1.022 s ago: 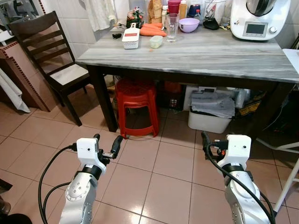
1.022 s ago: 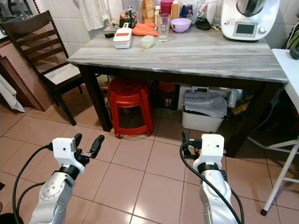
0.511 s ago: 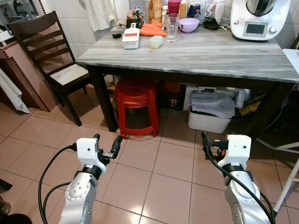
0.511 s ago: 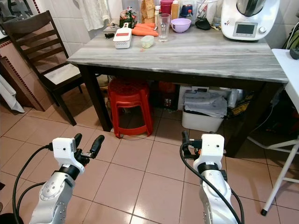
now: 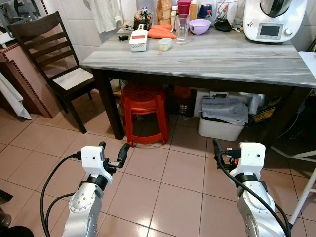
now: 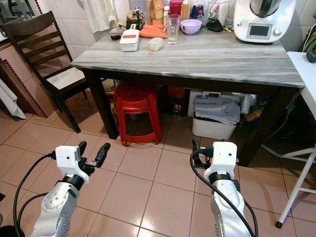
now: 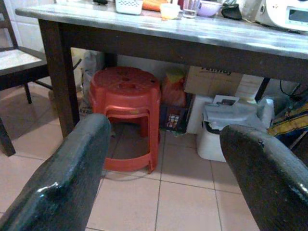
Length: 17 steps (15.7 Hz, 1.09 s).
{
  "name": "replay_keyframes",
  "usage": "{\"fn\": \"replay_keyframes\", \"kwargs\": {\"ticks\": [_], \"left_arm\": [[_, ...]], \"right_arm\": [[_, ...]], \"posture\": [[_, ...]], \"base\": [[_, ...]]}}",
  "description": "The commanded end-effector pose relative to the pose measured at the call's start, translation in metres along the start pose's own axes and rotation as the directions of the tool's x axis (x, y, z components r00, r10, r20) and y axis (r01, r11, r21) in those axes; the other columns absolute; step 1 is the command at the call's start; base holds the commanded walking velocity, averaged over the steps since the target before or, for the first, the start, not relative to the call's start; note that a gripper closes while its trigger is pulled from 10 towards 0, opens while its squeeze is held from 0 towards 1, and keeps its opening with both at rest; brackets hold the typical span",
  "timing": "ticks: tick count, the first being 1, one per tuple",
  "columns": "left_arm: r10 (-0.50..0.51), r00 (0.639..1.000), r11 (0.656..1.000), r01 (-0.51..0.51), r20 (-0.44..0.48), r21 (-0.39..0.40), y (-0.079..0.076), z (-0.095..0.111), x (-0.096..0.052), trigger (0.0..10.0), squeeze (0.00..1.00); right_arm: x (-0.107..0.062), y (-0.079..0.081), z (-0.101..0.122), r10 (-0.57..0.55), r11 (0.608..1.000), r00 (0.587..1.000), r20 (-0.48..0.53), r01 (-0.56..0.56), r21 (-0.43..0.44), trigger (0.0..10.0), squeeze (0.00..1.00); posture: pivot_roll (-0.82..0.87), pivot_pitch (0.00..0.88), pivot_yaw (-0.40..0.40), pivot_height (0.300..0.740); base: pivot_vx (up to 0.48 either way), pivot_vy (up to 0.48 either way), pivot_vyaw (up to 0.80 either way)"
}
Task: Setting the table
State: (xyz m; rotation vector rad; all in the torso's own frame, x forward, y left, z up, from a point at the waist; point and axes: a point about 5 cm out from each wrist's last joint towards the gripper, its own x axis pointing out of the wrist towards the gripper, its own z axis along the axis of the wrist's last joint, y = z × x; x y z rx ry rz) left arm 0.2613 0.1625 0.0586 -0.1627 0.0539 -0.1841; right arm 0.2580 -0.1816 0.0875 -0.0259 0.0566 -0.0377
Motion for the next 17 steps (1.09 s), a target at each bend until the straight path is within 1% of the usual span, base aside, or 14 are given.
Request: {"fn": "replay_keyframes", "kwargs": {"ticks": [1,2,3,4,6,7,8,10,12,17], "left_arm": [[0.003,1.0,1.0,-0.003,0.006,0.009,0.002,0.004,0.002,10.0,0.0],[0.033,0.999,0.998,-0.034,0.028,0.045,0.006,0.01,0.006,10.0,0.0],[0.074,0.996,0.993,-0.079,0.056,0.089,0.012,0.018,0.009,10.0,0.0],[0.083,0.995,0.991,-0.089,0.064,0.1,0.014,0.02,0.009,10.0,0.0],[0.087,0.994,0.991,-0.094,0.071,0.099,0.014,0.022,0.01,10.0,0.0],[0.078,0.993,0.993,-0.085,0.084,0.081,0.011,0.023,0.01,10.0,0.0],[0.075,0.992,0.993,-0.084,0.099,0.088,0.007,0.024,0.011,10.0,0.0],[0.08,0.993,0.992,-0.088,0.089,0.091,0.006,0.022,0.011,10.0,0.0],[0.073,0.995,0.993,-0.079,0.073,0.082,0.004,0.018,0.012,10.0,0.0],[0.042,0.998,0.996,-0.045,0.052,0.073,-0.002,0.014,0.012,10.0,0.0]], "right_arm": [[0.002,0.003,0.006,0.013,1.0,1.0,0.01,-0.013,-0.016,10.0,0.0],[0.004,0.008,0.009,0.014,1.0,0.999,0.044,-0.014,-0.014,10.0,0.0],[0.005,0.015,0.015,0.02,1.0,0.996,0.091,-0.019,-0.003,10.0,0.0],[0.005,0.015,0.016,0.019,1.0,0.995,0.102,-0.019,-0.001,10.0,0.0],[0.004,0.013,0.018,0.016,1.0,0.994,0.109,-0.014,-0.019,10.0,0.0],[0.004,0.009,0.022,-0.003,1.0,0.992,0.125,0.006,-0.028,10.0,0.0],[0.005,0.006,0.026,-0.031,0.999,0.99,0.14,0.035,-0.025,10.0,0.0],[0.003,0.005,0.027,-0.034,0.999,0.988,0.153,0.038,-0.026,10.0,0.0],[0.0,0.004,0.026,-0.042,0.999,0.989,0.14,0.045,-0.023,10.0,0.0],[-0.003,0.002,0.024,-0.044,0.998,0.991,0.13,0.048,-0.029,10.0,0.0]], "posture": [[0.0,0.0,0.0,0.74],[-0.01,0.0,0.08,0.74],[-0.02,0.0,0.078,0.74],[-0.02,0.0,0.075,0.74],[-0.02,0.0,0.075,0.74],[-0.02,0.0,0.068,0.74],[-0.02,0.0,0.066,0.74],[-0.03,0.0,0.064,0.74],[-0.04,0.0,0.063,0.74],[-0.05,0.0,0.067,0.74]], "base": [[0.0,0.0,0.0],[0.0,0.0,0.0],[0.0,0.0,0.0],[0.0,0.0,0.0],[0.0,0.0,0.0],[0.0,0.0,0.0],[0.0,0.0,0.0],[0.0,0.0,0.0],[0.0,0.0,0.0],[0.0,0.0,-0.8]]}}
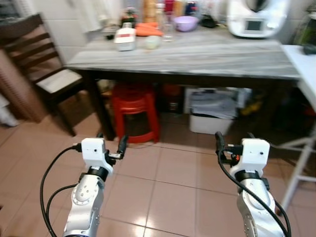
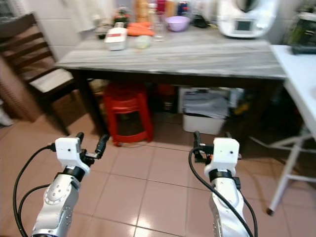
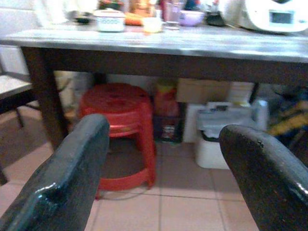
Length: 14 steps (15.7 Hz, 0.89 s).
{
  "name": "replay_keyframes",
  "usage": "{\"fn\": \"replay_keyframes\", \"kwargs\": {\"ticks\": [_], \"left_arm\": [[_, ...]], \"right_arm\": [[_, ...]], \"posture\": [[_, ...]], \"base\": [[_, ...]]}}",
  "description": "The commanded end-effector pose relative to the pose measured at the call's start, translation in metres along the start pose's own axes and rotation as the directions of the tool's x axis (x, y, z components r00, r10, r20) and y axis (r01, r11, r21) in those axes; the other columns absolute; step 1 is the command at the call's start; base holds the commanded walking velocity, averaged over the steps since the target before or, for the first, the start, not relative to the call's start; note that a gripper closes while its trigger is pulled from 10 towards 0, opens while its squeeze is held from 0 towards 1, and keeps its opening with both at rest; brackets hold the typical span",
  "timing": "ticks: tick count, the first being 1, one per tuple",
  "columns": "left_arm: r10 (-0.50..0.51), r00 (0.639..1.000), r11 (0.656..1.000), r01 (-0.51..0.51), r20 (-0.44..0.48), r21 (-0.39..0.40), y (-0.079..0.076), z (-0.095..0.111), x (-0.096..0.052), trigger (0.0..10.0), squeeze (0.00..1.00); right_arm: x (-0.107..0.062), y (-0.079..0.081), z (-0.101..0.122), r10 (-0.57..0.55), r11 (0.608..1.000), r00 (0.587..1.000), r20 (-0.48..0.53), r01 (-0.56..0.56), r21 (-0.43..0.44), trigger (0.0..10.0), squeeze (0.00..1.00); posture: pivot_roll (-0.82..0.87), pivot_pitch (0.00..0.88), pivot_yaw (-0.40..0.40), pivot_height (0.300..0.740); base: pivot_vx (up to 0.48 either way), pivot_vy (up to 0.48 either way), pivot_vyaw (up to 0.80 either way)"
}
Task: Setting the table
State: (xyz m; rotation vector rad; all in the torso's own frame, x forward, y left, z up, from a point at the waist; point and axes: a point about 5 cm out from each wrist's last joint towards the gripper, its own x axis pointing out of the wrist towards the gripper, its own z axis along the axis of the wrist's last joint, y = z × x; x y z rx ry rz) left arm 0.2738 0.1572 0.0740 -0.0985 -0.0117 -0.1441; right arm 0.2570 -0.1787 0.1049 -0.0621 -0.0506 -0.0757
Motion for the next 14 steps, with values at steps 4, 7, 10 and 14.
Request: {"fn": "replay_keyframes", "kwargs": {"ticks": [4,7,10,14], "left_arm": [[-0.036,0.999,0.999,0.036,-0.033,-0.015,-0.0023,-0.0054,-0.0061,10.0,0.0],[-0.048,0.998,0.999,0.048,-0.028,-0.016,-0.0032,-0.0037,-0.0042,10.0,0.0],[-0.055,0.998,0.998,0.054,-0.036,-0.016,-0.0019,-0.0044,-0.0049,10.0,0.0],[-0.059,0.998,0.998,0.058,-0.038,-0.018,-0.0026,-0.0047,-0.0057,10.0,0.0]], "right_arm": [[-0.0015,0.0001,0.0063,-0.001,1.0,1.0,0.021,0.0,0.008,10.0,0.0],[-0.002,0.0012,0.0057,0.006,1.0,1.0,0.02,-0.006,0.007,10.0,0.0],[-0.0009,0.0006,0.0046,0.008,1.0,1.0,0.014,-0.008,0.005,10.0,0.0],[0.0013,0.0021,0.0039,0.013,1.0,1.0,0.009,-0.013,0.006,10.0,0.0]], "posture": [[-0.05,0.0,0.072,0.74],[-0.05,0.0,0.072,0.74],[-0.05,0.0,0.073,0.74],[-0.04,0.0,0.07,0.74]], "base": [[0.0,0.0,-0.4],[0.0,-0.3,0.0],[0.0,-0.48,0.0],[0.0,-0.48,0.0]]}}
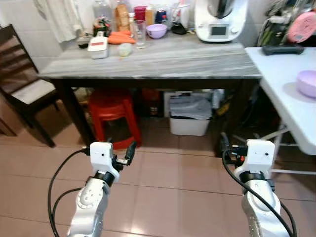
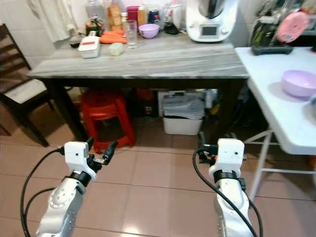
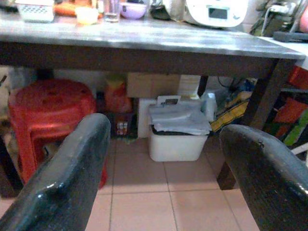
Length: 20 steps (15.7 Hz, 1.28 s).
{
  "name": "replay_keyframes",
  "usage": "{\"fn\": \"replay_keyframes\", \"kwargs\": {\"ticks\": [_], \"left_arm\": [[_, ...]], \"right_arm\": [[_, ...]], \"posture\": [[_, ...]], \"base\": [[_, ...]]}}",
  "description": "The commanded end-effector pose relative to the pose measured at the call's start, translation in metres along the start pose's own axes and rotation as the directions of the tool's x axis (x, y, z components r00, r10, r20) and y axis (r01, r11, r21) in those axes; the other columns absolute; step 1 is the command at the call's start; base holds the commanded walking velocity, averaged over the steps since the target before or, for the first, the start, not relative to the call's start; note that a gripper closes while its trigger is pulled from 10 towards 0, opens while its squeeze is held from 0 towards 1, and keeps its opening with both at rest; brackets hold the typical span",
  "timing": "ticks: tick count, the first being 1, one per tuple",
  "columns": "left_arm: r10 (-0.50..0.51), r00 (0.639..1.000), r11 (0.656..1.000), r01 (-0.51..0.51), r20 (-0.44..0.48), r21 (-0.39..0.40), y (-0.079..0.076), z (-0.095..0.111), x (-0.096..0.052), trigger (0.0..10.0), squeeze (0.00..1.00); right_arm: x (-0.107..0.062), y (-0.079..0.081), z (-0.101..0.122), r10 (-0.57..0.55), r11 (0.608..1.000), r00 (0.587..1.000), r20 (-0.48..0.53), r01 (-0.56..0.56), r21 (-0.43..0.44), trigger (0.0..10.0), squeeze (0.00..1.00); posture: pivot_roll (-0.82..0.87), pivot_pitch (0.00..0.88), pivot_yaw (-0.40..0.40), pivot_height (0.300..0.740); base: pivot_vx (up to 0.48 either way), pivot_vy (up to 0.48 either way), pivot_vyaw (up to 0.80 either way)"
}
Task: Setting the table
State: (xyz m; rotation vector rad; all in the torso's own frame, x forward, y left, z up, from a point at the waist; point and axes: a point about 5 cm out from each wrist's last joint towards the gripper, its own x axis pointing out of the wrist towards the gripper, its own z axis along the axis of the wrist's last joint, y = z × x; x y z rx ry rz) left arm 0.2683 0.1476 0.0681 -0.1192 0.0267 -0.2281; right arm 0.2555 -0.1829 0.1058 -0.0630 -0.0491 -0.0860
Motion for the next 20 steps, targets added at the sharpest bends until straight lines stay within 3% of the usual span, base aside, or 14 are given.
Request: {"fn": "replay_keyframes", "kwargs": {"ticks": [1,20], "left_arm": [[0.023,1.0,1.0,-0.023,0.002,0.008,0.0073,0.0024,-0.0021,10.0,0.0],[0.008,1.0,1.0,-0.008,-0.001,0.012,0.0049,0.0044,0.002,10.0,0.0]], "right_arm": [[0.0028,0.0069,0.0034,0.024,1.0,1.0,0.012,-0.024,0.008,10.0,0.0],[0.0052,0.005,0.0033,-0.009,1.0,1.0,0.016,0.009,0.019,10.0,0.0]], "posture": [[-0.04,0.0,0.07,0.74],[-0.05,0.0,0.087,0.74]], "base": [[0.0,-0.48,0.0],[0.0,-0.471,0.0]]}}
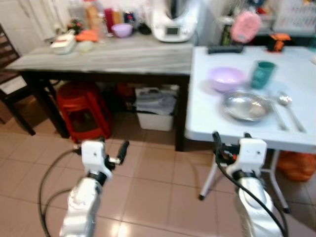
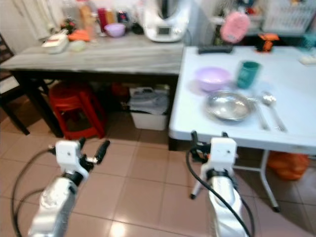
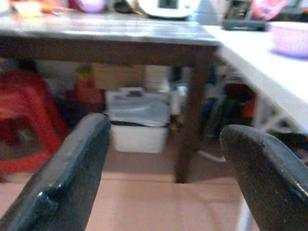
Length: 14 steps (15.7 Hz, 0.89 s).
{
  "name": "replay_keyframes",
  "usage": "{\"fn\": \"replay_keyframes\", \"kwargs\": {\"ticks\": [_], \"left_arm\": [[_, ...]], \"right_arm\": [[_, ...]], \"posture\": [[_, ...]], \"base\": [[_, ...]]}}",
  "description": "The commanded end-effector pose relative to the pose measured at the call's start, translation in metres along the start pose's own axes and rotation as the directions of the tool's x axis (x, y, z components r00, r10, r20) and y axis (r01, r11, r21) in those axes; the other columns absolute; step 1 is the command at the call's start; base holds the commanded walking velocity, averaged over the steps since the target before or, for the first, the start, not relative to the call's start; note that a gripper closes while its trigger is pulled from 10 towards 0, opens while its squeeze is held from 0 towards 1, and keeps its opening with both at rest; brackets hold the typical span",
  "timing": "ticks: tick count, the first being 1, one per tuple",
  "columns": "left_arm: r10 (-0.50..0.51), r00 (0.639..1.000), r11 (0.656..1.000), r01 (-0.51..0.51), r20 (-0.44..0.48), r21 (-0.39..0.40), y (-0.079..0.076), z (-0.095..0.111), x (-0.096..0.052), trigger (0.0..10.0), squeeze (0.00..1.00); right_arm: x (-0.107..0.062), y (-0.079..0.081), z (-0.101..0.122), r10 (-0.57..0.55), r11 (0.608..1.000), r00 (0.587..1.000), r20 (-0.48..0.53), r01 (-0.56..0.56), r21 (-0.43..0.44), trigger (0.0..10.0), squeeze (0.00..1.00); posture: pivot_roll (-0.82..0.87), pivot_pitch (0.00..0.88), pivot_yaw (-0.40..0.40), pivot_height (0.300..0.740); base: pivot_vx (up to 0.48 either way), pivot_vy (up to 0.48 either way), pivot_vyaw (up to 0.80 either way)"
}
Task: Setting the table
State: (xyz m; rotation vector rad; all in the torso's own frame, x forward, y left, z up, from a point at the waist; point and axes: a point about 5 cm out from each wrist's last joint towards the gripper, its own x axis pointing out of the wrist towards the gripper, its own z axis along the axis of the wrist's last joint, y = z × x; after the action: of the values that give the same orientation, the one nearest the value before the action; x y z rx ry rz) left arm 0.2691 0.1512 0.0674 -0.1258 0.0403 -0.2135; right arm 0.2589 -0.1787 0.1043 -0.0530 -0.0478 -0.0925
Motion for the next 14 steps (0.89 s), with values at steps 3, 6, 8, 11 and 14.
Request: {"fn": "replay_keyframes", "kwargs": {"ticks": [3,6,8,11,14], "left_arm": [[-0.004,1.0,1.0,0.004,0.012,0.018,0.001,0.005,0.002,10.0,0.0],[-0.038,0.998,0.999,0.039,0.042,-0.026,-0.001,0.009,0.002,10.0,0.0],[-0.069,0.997,0.997,0.071,0.044,-0.032,-0.003,0.009,0.002,10.0,0.0],[-0.102,0.993,0.993,0.105,0.054,-0.054,-0.006,0.011,0.001,10.0,0.0],[-0.141,0.988,0.987,0.145,0.062,-0.075,-0.01,0.011,0.001,10.0,0.0]], "right_arm": [[0.002,0.0,0.005,-0.001,1.0,1.0,0.018,0.001,0.008,10.0,0.0],[0.003,0.001,0.005,0.003,1.0,1.0,0.02,-0.003,0.008,10.0,0.0],[0.003,0.001,0.006,0.003,1.0,1.0,0.021,-0.003,0.009,10.0,0.0],[0.003,0.002,0.006,0.004,1.0,1.0,0.022,-0.004,0.005,10.0,0.0],[0.002,0.001,0.005,0.001,1.0,1.0,0.02,-0.002,0.01,10.0,0.0]], "posture": [[-0.05,0.0,0.086,0.74],[-0.05,0.0,0.084,0.74],[-0.05,0.0,0.085,0.74],[-0.05,0.0,0.087,0.74],[-0.05,0.0,0.09,0.74]], "base": [[0.0,-0.457,0.0],[0.0,0.0,0.0],[0.0,0.0,0.0],[0.0,0.0,0.0],[0.314,0.0,0.0]]}}
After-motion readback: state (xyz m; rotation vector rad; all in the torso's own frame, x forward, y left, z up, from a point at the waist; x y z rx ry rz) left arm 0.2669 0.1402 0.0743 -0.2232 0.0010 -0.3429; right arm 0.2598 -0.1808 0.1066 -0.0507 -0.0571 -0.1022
